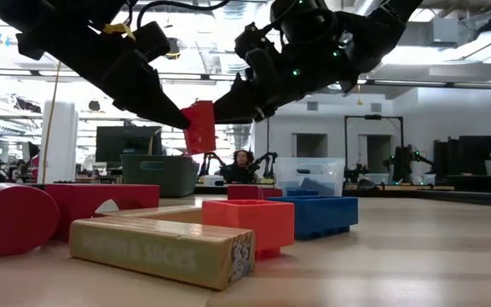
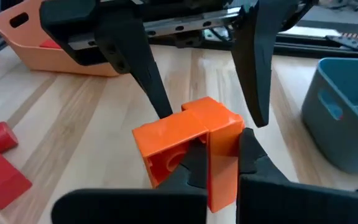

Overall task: Sort blocks
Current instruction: Put the orange game piece into the blue bin

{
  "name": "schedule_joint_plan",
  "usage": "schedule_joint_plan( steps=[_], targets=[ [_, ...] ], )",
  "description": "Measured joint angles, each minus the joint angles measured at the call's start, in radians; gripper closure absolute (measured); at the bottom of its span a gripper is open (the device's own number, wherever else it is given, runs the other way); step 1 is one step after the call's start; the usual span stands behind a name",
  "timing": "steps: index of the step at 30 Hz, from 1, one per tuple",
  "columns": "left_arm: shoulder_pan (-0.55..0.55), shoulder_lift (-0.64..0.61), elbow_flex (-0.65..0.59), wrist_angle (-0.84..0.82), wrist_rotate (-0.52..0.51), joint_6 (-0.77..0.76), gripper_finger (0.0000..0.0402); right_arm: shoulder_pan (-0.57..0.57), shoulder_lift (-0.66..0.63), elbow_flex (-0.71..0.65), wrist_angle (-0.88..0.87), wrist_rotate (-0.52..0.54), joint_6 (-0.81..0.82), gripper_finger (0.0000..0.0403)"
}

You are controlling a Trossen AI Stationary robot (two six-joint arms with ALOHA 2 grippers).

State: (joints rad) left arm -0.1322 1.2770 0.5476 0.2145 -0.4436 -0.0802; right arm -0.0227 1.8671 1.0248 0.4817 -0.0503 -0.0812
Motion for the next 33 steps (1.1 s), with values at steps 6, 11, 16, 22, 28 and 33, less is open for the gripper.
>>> schedule_joint_plan(
  steps=[6, 11, 16, 22, 28, 33],
  targets=[
    [0.014, 0.000, 0.000, 0.005, 0.002, -0.001, 0.0139, -0.002, 0.000, 0.000, 0.012, 0.006, -0.008, 0.0395],
    [0.014, 0.000, 0.000, 0.014, 0.003, -0.002, 0.0139, -0.002, 0.000, 0.000, 0.024, 0.003, -0.009, 0.0395],
    [0.015, 0.000, 0.000, 0.014, 0.002, -0.003, 0.0139, -0.001, 0.000, 0.000, 0.024, 0.002, -0.008, 0.0396],
    [0.015, 0.000, 0.000, -0.001, 0.007, -0.001, 0.0165, -0.001, 0.000, 0.000, 0.024, 0.001, -0.005, 0.0396],
    [0.016, 0.000, 0.000, -0.028, 0.051, 0.031, 0.0183, -0.007, 0.000, 0.000, 0.026, 0.011, 0.000, 0.0395],
    [0.030, 0.000, 0.013, -0.028, 0.049, 0.026, 0.0183, -0.020, 0.000, 0.000, 0.029, 0.018, -0.004, 0.0395]
  ],
)
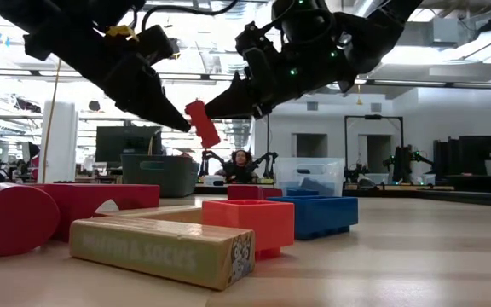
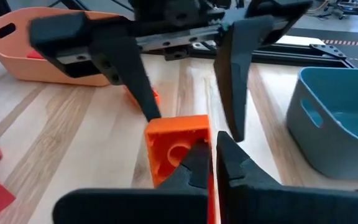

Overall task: Sort blocks
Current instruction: Put the orange game piece into the blue bin

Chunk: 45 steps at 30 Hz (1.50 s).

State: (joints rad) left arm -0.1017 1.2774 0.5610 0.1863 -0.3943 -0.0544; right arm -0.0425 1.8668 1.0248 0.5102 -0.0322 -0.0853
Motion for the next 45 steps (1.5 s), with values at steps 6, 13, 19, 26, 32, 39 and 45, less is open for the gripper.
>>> schedule_joint_plan(
  steps=[6, 13, 19, 26, 32, 39, 45],
  targets=[
    [0.012, 0.000, 0.000, 0.004, -0.001, 0.004, 0.0183, 0.001, 0.000, 0.000, 0.006, 0.013, 0.000, 0.0395],
    [0.011, 0.000, 0.000, -0.022, 0.022, 0.005, 0.0164, 0.001, 0.000, 0.000, 0.027, 0.016, 0.000, 0.0395],
    [0.011, 0.000, 0.000, -0.030, 0.027, 0.045, 0.0122, 0.001, 0.000, 0.000, 0.044, 0.017, 0.000, 0.0395],
    [0.011, 0.000, 0.001, 0.066, 0.028, 0.124, 0.0109, 0.001, 0.000, 0.001, 0.075, 0.017, -0.004, 0.0395],
    [0.011, 0.000, 0.001, 0.126, 0.082, 0.168, 0.0109, 0.012, 0.000, 0.001, 0.079, 0.019, -0.059, 0.0395],
    [0.014, 0.000, 0.001, 0.126, 0.149, 0.219, 0.0109, 0.041, 0.000, 0.001, 0.133, 0.017, -0.131, 0.0395],
    [0.014, 0.000, 0.001, 0.152, 0.151, 0.253, 0.0109, 0.045, 0.000, 0.001, 0.138, 0.004, -0.130, 0.0395]
  ],
)
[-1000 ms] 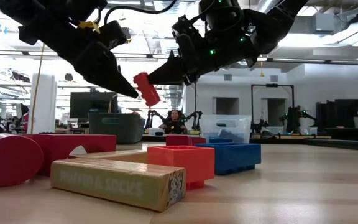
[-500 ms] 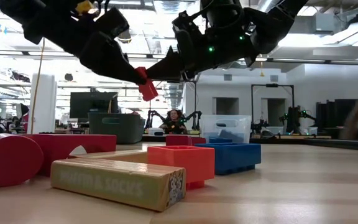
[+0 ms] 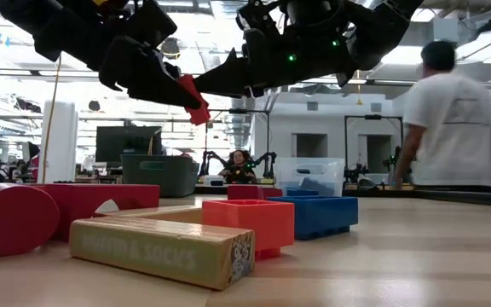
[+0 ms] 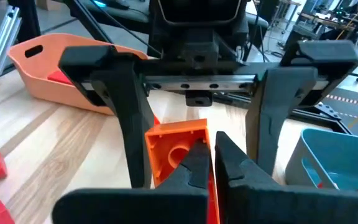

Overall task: Sort blocks
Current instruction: Put the orange game piece into the blue bin

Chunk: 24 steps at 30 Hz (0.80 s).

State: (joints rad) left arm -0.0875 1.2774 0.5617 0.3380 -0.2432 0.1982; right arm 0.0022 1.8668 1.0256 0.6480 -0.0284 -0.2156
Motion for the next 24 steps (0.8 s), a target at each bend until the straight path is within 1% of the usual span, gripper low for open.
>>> schedule_joint_plan(
  steps=[5, 8, 12, 18, 21, 24],
  targets=[
    [0.000, 0.000, 0.000, 0.028, 0.000, 0.002, 0.0109, 0.009, 0.000, 0.000, 0.029, 0.000, 0.004, 0.0391],
    [0.000, 0.000, 0.000, 0.020, 0.000, 0.002, 0.0121, 0.011, 0.000, 0.000, 0.042, 0.000, 0.000, 0.0381],
    [-0.001, 0.000, 0.000, 0.010, 0.000, -0.008, 0.0156, 0.011, 0.000, 0.000, 0.046, 0.000, -0.001, 0.0363],
    [-0.002, 0.000, 0.000, 0.005, 0.005, -0.008, 0.0226, 0.010, -0.006, 0.000, 0.036, 0.002, -0.002, 0.0338],
    [-0.002, 0.000, 0.000, -0.009, 0.003, -0.015, 0.0255, 0.004, -0.034, 0.000, -0.022, 0.013, -0.003, 0.0323],
    [-0.001, -0.013, 0.000, -0.051, -0.005, -0.044, 0.0264, -0.002, -0.082, 0.000, -0.145, 0.029, -0.003, 0.0304]
  ],
)
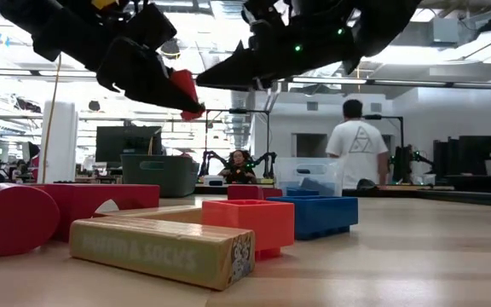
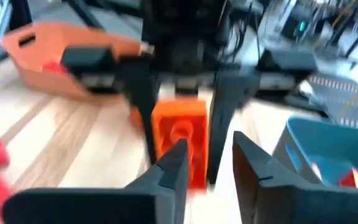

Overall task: Sort blocks
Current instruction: Put the orange game piece into the blue bin

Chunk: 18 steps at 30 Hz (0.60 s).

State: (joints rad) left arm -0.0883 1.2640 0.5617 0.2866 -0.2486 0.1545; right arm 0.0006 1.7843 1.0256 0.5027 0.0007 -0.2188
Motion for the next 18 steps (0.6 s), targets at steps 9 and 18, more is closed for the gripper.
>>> schedule_joint_plan(
  steps=[9, 18],
  targets=[
    [0.087, -0.208, 0.034, -0.337, -0.169, -0.105, 0.0253, 0.033, -0.158, -0.008, -0.541, 0.121, 0.105, 0.0274],
    [0.400, -0.219, 0.188, -0.601, -0.085, -0.101, 0.0253, 0.104, -0.108, -0.080, -0.487, 0.172, 0.180, 0.0281]
  ],
)
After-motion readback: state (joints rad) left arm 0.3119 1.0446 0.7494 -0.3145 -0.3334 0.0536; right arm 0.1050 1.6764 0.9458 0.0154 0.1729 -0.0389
